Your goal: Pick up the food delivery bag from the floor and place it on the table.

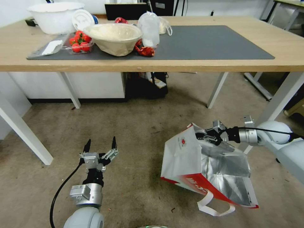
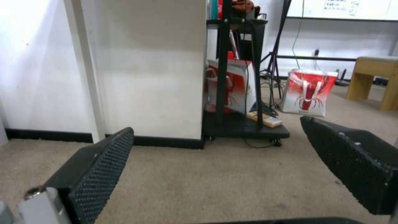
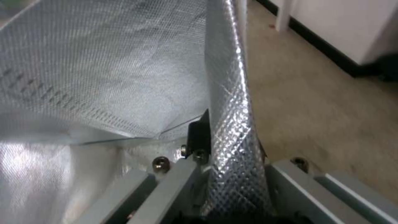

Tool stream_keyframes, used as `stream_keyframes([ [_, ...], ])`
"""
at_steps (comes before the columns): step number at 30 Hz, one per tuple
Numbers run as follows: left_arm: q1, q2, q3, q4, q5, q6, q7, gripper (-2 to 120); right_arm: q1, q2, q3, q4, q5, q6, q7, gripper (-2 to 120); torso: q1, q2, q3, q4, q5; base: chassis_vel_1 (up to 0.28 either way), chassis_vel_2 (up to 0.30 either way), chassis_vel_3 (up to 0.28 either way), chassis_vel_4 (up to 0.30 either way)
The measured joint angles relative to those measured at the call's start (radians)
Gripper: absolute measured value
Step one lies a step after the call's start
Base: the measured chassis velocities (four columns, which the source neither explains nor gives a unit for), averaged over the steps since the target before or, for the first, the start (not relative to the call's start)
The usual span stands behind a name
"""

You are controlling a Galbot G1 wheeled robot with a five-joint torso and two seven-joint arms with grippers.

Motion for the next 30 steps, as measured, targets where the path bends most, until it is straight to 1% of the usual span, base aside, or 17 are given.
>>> stream_keyframes([
  [1, 0.000, 0.000, 0.000, 0.000, 0.000, 0.000, 0.000, 100, 0.000, 0.000, 0.000, 0.000, 0.000, 0.000, 0.000, 0, 0.000, 0.000, 0.000, 0.0000, 0.0000, 0.000, 0.000, 0.000, 0.000],
  [4, -0.001, 0.001, 0.000, -0.003, 0.000, 0.000, 0.000, 100, 0.021, -0.032, -0.016, 0.067, 0.043, -0.029, 0.004, 0, 0.000, 0.000, 0.000, -0.0001, 0.0000, 0.000, 0.000, 0.000, 0.000],
  [5, -0.001, 0.001, 0.000, -0.003, 0.000, 0.000, 0.000, 100, 0.021, -0.032, -0.016, 0.067, 0.043, -0.029, 0.004, 0, 0.000, 0.000, 0.000, -0.0001, 0.0000, 0.000, 0.000, 0.000, 0.000],
  [11, -0.002, 0.007, 0.000, -0.004, 0.000, 0.002, 0.000, 100, 0.078, -0.085, -0.070, 0.186, 0.135, -0.089, 0.042, 0, 0.000, 0.000, 0.000, 0.0000, 0.0000, 0.000, 0.000, 0.000, 0.000],
  [13, -0.002, 0.007, 0.000, -0.004, 0.000, 0.002, 0.000, 100, 0.078, -0.085, -0.070, 0.186, 0.135, -0.089, 0.042, 0, 0.000, 0.000, 0.000, 0.0000, 0.0000, 0.000, 0.000, 0.000, 0.000],
  [15, -0.001, 0.010, 0.000, -0.008, 0.000, 0.002, 0.000, 100, 0.104, -0.113, -0.094, 0.244, 0.160, -0.112, 0.083, 0, 0.000, 0.000, 0.000, 0.0000, 0.0000, 0.000, 0.000, 0.000, 0.000],
  [23, -0.001, 0.012, 0.000, -0.012, -0.001, 0.004, 0.001, 100, 0.110, -0.161, -0.097, 0.307, 0.169, -0.128, 0.131, 0, 0.000, 0.000, 0.000, -0.0001, 0.0000, 0.000, 0.000, 0.000, 0.000],
  [25, -0.001, 0.013, 0.001, -0.014, -0.001, 0.004, 0.002, 100, 0.098, -0.182, -0.082, 0.332, 0.175, -0.132, 0.145, 0, 0.000, 0.000, 0.000, -0.0001, 0.0000, 0.000, 0.000, 0.000, 0.000],
  [30, -0.001, 0.012, 0.002, -0.015, -0.001, 0.004, 0.003, 100, 0.074, -0.194, -0.055, 0.352, 0.179, -0.134, 0.154, 0, 0.000, 0.000, 0.000, -0.0002, 0.0001, 0.000, 0.000, 0.000, 0.000],
])
